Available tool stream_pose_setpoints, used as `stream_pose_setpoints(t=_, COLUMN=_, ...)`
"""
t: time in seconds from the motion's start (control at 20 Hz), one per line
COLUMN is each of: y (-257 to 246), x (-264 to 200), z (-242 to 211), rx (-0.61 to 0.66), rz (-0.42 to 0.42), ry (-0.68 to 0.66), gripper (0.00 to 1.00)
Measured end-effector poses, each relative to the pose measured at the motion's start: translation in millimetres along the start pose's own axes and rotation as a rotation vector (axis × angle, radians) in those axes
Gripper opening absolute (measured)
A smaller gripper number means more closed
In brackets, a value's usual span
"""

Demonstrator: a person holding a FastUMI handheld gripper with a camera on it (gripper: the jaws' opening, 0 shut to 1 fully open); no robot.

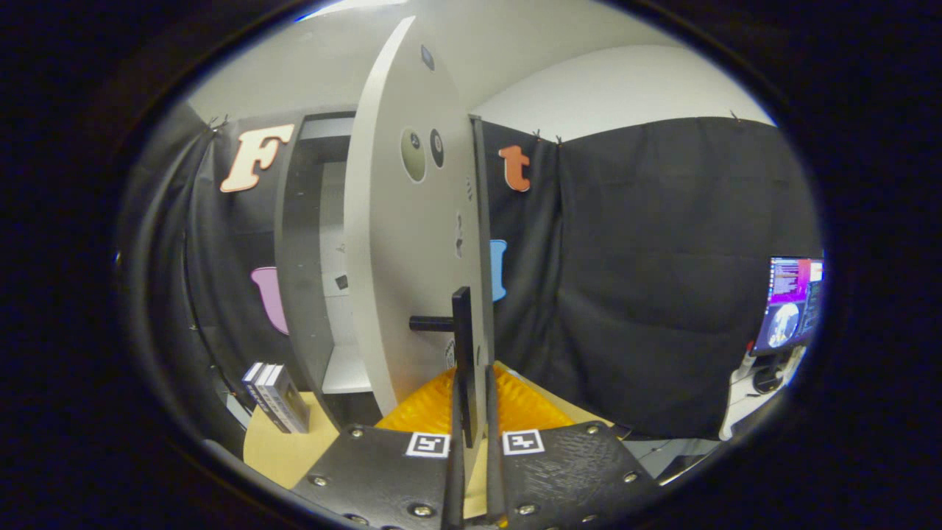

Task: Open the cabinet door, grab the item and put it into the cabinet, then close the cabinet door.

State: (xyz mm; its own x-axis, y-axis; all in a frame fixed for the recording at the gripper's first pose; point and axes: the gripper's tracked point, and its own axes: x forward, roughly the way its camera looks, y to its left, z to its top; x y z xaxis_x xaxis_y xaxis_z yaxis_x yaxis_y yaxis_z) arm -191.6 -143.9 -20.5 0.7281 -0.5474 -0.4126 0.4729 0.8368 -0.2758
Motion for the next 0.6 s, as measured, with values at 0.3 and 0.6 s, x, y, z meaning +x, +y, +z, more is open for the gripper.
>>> stream_pose_setpoints(t=0.3, y=-42, x=-7, z=-5, rx=0.004, rz=-0.096, ry=0.028, gripper=0.12)
stream_pose_setpoints(t=0.6, y=-83, x=-10, z=-8, rx=0.020, rz=-0.214, ry=0.039, gripper=0.04)
